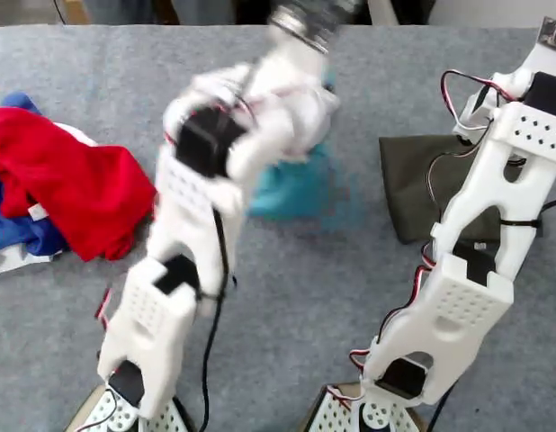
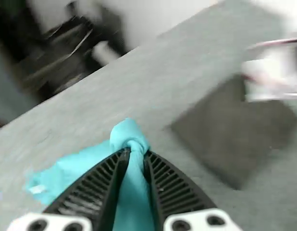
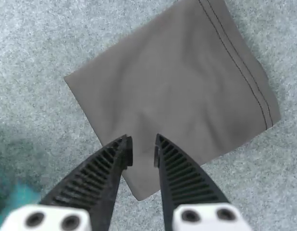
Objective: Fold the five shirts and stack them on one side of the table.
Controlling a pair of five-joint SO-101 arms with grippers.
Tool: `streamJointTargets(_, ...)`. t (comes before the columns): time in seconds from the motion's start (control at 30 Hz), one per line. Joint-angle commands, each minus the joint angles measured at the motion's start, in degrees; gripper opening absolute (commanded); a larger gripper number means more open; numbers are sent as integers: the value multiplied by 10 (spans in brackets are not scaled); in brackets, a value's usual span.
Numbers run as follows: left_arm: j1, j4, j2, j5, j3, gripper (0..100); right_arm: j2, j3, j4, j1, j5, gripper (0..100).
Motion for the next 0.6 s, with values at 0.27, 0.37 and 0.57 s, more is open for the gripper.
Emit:
streamJointTargets(0.27, 65, 4, -227, 35, 343, 240, -11, -19, 4, -8, 87, 96)
streamJointTargets(0.37, 44, 4, -301, 40, 495, 255, -11, -19, 4, -12, 104, 96)
streamJointTargets(0.57, -161, -13, -404, 40, 674, 268, -12, -7, 6, -67, 131, 96)
